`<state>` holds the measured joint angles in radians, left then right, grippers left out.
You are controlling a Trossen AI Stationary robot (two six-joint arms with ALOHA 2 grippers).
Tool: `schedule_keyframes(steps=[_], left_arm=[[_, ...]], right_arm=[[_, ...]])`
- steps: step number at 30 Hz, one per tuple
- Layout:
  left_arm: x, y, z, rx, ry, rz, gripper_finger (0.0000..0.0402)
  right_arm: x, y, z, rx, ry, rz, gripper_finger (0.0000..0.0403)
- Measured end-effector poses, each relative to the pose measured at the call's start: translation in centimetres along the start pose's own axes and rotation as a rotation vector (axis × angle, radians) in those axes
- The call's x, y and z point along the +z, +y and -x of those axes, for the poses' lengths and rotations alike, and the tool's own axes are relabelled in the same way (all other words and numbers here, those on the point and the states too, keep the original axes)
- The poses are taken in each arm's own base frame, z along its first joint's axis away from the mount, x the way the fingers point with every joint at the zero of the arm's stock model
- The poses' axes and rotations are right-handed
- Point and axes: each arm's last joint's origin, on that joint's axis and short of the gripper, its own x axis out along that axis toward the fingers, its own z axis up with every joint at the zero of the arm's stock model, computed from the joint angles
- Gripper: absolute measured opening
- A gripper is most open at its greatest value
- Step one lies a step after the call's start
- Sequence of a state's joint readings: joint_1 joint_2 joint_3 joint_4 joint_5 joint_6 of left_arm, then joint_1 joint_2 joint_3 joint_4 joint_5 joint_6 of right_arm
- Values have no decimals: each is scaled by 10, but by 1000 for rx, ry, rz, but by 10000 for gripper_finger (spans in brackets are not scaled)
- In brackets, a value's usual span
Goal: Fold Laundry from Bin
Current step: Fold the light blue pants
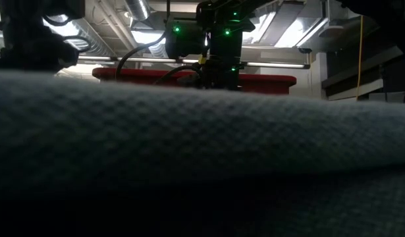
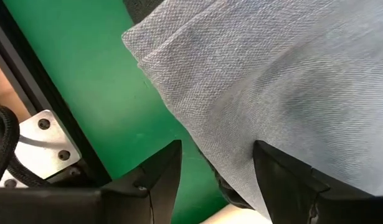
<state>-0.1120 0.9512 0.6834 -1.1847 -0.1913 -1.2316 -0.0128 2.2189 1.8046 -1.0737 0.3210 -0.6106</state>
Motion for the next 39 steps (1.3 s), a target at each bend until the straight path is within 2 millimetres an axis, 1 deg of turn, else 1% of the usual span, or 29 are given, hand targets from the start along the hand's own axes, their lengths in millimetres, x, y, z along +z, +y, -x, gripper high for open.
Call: schedule_keyframes(steps=[6, 12, 14, 16, 18, 20, 23, 24, 25, 28, 31, 34, 39], left_arm=[[1, -6, -7, 41, 13, -11, 193], [0, -11, -16, -17, 7, -9, 191], [0, -10, -16, -15, 28, -10, 182], [-1, -10, -16, -14, 53, -11, 163], [-2, -9, -15, -20, 76, -12, 136], [-3, -9, -15, -24, 86, -11, 101], [-2, -9, -12, -24, 96, -39, 37], [-1, -10, -9, -27, 97, -55, 20], [-1, -10, -6, -25, 98, -60, 11], [2, -11, 9, -19, 105, -83, 7], [6, -12, 26, -25, 108, -104, 5], [9, -15, 42, -76, 130, -136, 3], [14, -19, 68, -174, 164, -181, 2]], right_arm=[[0, 0, 0, 0, 0, 0, 113], [0, 0, 0, 0, 1, 0, 113], [0, 0, 0, 0, 1, 0, 113], [0, 0, 0, 0, 0, 0, 113], [0, 0, 0, 0, 0, 0, 113], [0, 0, 0, 0, 0, 0, 113], [0, 0, 1, 0, -1, 0, 113], [-1, 0, 2, -1, -3, -1, 113], [-1, -1, 3, -3, -6, -2, 113], [-4, -2, 13, -4, -16, -4, 113], [-9, -4, 27, -21, -44, -15, 113], [-14, -6, 42, -40, -71, -25, 113], [-21, -2, 71, -77, -115, -22, 113]])
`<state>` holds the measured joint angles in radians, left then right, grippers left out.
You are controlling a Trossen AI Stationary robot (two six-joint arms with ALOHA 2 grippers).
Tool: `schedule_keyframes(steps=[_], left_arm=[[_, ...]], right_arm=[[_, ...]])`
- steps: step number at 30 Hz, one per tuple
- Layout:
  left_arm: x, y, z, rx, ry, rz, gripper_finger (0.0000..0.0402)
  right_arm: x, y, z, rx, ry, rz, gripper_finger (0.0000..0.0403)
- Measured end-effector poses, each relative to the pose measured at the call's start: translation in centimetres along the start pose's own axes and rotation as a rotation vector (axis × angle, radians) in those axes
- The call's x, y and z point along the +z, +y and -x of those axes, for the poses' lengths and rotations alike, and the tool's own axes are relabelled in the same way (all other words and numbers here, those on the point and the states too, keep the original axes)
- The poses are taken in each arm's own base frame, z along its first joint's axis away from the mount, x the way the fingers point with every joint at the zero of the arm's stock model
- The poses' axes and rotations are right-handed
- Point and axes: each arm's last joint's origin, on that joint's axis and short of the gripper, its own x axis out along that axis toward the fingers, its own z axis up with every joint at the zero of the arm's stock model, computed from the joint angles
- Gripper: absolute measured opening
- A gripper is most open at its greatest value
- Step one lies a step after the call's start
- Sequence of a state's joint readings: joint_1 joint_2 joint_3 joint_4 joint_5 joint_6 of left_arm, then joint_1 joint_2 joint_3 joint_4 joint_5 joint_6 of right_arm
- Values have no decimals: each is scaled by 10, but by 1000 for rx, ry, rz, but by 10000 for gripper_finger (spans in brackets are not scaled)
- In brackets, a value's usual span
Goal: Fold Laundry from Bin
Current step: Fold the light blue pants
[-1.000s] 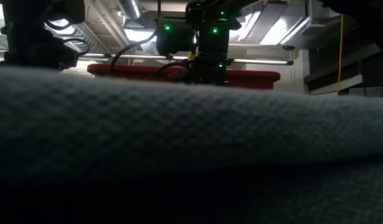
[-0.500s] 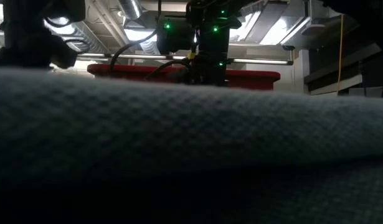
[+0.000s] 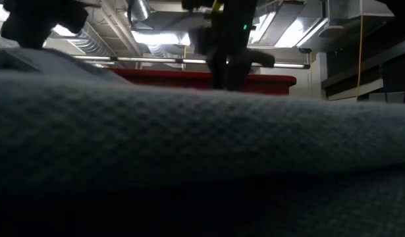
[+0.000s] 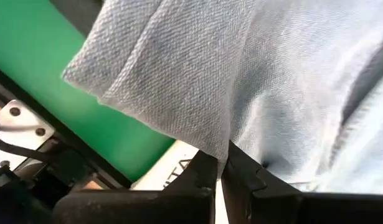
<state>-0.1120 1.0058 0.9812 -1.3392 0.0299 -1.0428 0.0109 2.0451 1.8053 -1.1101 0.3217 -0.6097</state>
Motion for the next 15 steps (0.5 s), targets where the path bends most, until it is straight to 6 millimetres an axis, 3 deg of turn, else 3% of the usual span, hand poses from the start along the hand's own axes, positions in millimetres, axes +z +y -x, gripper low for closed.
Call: schedule_keyframes(steps=[5, 15], left_arm=[[2, -6, 17, -76, -18, -3, 2], [10, -29, 26, -373, -17, -39, 1]], right_arm=[[6, 17, 30, -25, -63, 45, 113], [5, 75, 94, -53, -66, 207, 113]])
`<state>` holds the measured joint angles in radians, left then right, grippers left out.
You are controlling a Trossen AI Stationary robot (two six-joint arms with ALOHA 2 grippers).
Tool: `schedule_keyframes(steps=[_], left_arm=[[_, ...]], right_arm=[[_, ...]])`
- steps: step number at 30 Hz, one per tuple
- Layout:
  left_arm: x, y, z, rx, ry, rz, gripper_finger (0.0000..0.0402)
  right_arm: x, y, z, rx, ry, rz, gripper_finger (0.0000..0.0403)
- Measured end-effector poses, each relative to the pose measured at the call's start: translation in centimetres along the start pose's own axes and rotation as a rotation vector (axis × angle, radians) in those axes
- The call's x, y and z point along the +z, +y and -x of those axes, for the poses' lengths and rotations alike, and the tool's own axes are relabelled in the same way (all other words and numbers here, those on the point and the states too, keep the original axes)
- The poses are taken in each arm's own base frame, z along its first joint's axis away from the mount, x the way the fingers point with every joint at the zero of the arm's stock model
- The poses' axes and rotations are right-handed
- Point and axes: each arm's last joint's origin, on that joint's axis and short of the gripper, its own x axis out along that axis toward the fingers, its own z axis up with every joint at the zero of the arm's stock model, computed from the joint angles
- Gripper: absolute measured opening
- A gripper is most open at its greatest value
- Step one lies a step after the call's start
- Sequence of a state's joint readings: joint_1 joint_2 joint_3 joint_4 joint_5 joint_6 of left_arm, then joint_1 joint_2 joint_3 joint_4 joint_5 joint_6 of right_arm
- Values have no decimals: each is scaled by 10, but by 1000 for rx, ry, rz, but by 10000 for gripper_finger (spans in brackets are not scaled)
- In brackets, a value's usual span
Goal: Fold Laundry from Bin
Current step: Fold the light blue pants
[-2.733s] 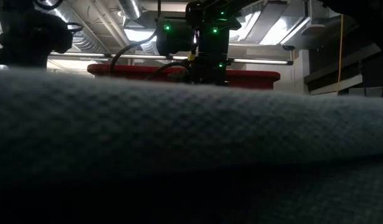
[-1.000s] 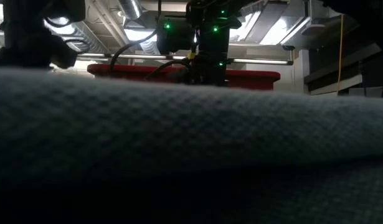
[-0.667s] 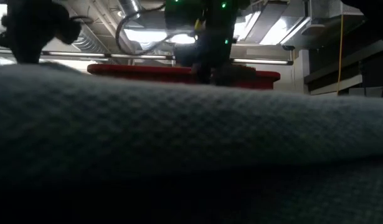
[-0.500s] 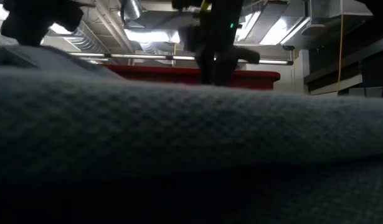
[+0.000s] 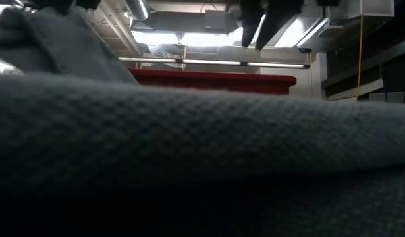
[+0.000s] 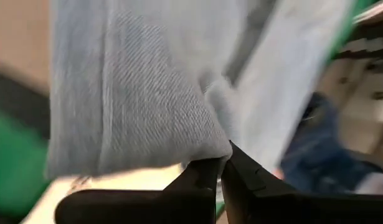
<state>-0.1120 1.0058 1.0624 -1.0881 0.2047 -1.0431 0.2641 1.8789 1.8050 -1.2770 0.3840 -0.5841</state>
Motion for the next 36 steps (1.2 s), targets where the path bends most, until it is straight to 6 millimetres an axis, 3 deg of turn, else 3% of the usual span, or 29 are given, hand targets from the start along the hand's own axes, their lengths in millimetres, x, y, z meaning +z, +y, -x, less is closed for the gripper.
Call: schedule_keyframes(steps=[8, 13, 27, 36], left_arm=[[20, -32, 0, -275, -206, -64, 0], [37, -54, -13, -385, -310, -88, 0], [97, -109, -111, -657, -543, -227, 7], [135, -95, -175, -627, -689, -232, 9]], right_arm=[[0, 25, 36, -9, -51, 64, 113], [-13, 29, 57, -24, -73, 26, 113], [-63, 30, 110, -116, -133, -163, 113], [-69, 29, 116, -131, -147, -179, 113]])
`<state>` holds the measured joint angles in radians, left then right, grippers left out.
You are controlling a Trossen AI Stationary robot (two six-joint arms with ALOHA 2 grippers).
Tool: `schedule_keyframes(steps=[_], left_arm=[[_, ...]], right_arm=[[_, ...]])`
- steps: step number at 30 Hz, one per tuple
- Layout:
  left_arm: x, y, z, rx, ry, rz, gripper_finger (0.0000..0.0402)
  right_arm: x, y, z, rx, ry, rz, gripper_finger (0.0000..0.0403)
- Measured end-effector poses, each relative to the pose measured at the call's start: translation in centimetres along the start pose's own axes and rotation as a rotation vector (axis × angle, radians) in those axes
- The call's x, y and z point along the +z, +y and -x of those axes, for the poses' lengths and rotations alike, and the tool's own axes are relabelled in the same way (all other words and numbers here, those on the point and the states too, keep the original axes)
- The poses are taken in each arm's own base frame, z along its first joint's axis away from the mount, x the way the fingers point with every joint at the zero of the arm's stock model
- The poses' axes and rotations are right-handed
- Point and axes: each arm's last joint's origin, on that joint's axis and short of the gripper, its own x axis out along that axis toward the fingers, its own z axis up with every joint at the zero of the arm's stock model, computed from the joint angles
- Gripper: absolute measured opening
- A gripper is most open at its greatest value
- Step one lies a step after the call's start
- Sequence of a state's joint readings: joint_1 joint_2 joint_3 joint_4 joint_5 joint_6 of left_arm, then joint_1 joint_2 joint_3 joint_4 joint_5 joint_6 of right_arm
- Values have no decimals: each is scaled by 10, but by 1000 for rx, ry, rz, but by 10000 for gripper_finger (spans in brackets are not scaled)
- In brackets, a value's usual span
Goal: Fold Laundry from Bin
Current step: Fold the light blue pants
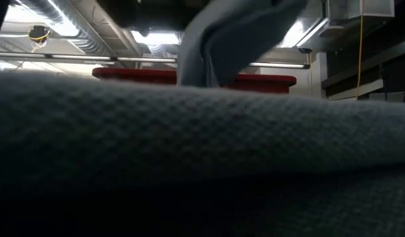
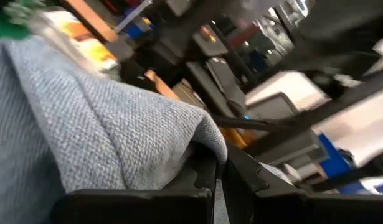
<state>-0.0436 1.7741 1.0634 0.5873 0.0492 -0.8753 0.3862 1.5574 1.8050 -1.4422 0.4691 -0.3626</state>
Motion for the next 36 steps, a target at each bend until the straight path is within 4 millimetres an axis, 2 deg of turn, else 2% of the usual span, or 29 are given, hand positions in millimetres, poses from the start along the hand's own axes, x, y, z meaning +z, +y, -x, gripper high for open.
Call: schedule_keyframes(steps=[6, 11, 16, 24, 30, 36], left_arm=[[-7, 35, -20, 13, -85, -19, 10], [-13, 55, -31, 5, -154, -20, 10], [-14, 56, -53, -16, -174, -35, 10], [-7, 45, -95, -37, -176, -240, 11], [-11, 54, -109, 55, -150, -332, 11], [-13, 63, -112, 138, -182, -401, 15]], right_arm=[[0, 0, 0, 0, 0, 0, 113], [0, 0, 0, 0, 0, 0, 113], [0, 0, 0, -13, 5, -66, 113], [-6, 0, 4, -5, 20, -149, 113], [-10, 0, 7, -3, 27, -169, 113], [-10, -1, 7, -4, 27, -170, 113]])
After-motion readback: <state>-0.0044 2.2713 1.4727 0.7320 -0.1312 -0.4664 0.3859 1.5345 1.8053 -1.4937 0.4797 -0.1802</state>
